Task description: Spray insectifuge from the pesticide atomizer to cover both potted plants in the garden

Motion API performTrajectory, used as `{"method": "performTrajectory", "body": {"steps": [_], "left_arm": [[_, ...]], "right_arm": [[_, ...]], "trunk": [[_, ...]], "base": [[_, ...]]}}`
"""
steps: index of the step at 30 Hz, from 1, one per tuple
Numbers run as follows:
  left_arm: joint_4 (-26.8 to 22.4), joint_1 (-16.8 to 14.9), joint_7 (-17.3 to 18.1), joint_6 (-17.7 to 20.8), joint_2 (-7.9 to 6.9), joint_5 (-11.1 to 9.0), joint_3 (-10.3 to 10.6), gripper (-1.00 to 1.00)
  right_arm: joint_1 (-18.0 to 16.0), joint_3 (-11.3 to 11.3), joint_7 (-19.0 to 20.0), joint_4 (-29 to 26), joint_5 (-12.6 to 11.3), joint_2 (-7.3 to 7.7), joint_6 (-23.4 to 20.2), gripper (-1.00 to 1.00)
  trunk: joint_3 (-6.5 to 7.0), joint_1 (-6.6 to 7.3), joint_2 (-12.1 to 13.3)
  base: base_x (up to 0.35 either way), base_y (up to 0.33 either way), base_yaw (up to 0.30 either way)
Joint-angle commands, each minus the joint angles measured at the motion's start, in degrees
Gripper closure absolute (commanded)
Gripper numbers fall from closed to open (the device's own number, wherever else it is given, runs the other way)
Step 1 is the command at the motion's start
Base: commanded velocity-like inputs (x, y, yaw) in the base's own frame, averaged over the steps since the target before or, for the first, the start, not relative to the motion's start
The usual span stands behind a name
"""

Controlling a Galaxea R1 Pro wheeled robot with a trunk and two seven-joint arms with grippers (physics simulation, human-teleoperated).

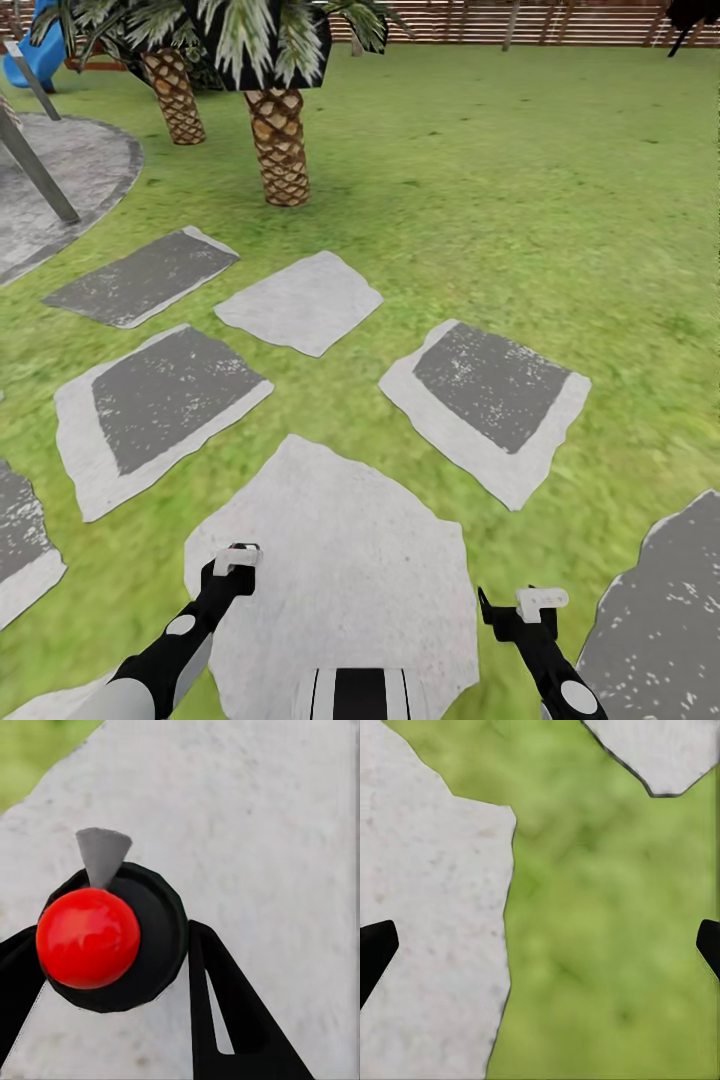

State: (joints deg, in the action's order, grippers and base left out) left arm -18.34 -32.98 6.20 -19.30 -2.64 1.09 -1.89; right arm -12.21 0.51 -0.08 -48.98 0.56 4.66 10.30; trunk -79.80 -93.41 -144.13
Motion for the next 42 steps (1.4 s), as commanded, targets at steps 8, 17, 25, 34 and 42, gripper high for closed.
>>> {"method": "performTrajectory", "body": {"steps": [8,17,25,34,42], "left_arm": [[0.06,-0.05,0.31,-0.12,0.0,0.14,-0.22,1.0],[0.06,-0.04,0.31,-0.12,0.0,0.14,-0.22,1.0],[0.06,-0.07,0.34,-0.12,0.0,0.14,-0.22,1.0],[-0.47,-0.07,0.24,0.24,-0.04,0.1,-0.61,1.0],[0.39,0.92,-0.11,0.54,-0.78,0.27,-0.3,1.0]], "right_arm": [[-0.01,0.02,-0.01,0.03,0.06,-0.06,0.16,-1.0],[-0.04,0.02,-0.01,0.03,0.05,-0.07,0.16,-1.0],[-0.01,-0.01,0.12,-0.02,-0.01,-0.08,0.16,-1.0],[0.01,0.1,-0.08,0.19,-0.26,-0.1,0.26,-1.0],[0.3,3.26,-0.1,3.12,-0.21,0.07,0.27,-1.0]], "trunk": [[1.75,0.21,0.1],[3.74,0.45,0.22],[5.51,0.65,0.33],[7.71,0.88,0.45],[9.68,1.09,0.55]], "base": [[0.0,0.0,0.0],[0.0,0.0,0.0],[0.0,0.0,0.0],[0.0,0.0,-0.067],[0.0,0.0,-0.28]]}}
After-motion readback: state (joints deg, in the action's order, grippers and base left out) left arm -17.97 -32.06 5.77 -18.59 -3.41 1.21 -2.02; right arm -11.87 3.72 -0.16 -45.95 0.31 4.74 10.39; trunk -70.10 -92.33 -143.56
